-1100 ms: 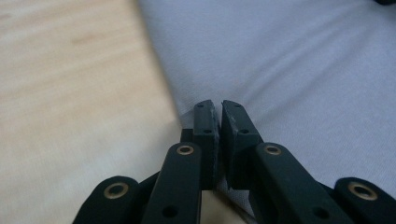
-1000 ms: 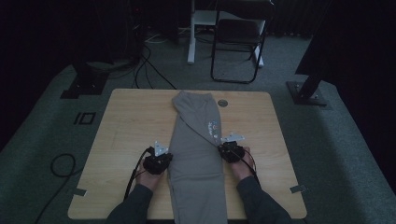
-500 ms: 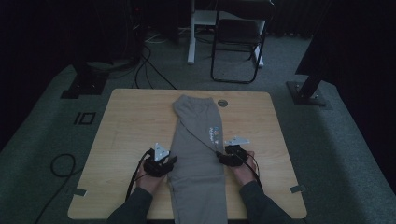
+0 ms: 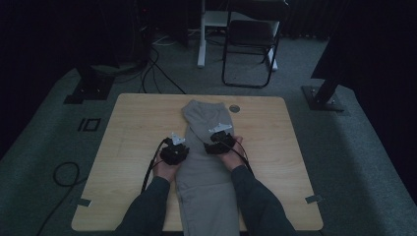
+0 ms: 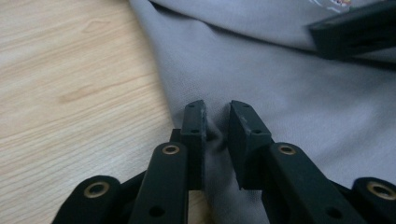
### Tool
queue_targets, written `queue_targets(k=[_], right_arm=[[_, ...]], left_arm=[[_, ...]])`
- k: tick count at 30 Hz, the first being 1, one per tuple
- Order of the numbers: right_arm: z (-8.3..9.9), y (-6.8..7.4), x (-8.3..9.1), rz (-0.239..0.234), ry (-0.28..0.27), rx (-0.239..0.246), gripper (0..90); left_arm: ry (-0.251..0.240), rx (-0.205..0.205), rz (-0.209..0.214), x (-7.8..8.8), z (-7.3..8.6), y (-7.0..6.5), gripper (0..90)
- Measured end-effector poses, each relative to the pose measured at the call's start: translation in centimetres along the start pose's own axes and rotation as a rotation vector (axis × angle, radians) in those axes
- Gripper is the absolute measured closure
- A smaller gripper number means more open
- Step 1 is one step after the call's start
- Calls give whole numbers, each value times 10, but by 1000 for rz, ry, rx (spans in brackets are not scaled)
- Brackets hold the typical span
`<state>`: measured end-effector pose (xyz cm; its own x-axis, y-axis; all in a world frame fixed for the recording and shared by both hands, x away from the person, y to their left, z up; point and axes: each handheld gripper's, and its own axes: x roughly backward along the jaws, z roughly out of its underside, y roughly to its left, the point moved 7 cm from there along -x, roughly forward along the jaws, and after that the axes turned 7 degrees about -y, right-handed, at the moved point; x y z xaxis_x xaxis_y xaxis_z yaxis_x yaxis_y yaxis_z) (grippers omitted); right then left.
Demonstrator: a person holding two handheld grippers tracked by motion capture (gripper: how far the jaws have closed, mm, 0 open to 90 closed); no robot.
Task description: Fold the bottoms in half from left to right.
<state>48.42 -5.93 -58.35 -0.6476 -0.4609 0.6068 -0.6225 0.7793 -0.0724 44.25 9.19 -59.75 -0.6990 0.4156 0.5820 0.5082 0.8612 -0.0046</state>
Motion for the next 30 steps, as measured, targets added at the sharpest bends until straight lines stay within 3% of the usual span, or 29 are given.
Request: queue_targets(k=[5, 7, 12, 16, 20, 30], right_arm=[[0, 2, -21, 22, 52, 41, 274], [-1, -4, -23, 37, 48, 12, 303], [7, -40, -14, 152, 62, -67, 420], [18, -72, -3, 231, 57, -172, 482], [28, -92, 5, 271, 38, -255, 564], [31, -90, 8, 264, 19, -233, 620]], left_arm=[[-30, 14, 6, 0, 3, 0, 782], [-35, 14, 7, 0, 3, 0, 783], [-35, 5, 1, 0, 3, 0, 785], [-35, 1, -3, 0, 3, -1, 788], [-36, -2, -6, 0, 3, -1, 790], [-36, -2, -4, 1, 4, -1, 793]])
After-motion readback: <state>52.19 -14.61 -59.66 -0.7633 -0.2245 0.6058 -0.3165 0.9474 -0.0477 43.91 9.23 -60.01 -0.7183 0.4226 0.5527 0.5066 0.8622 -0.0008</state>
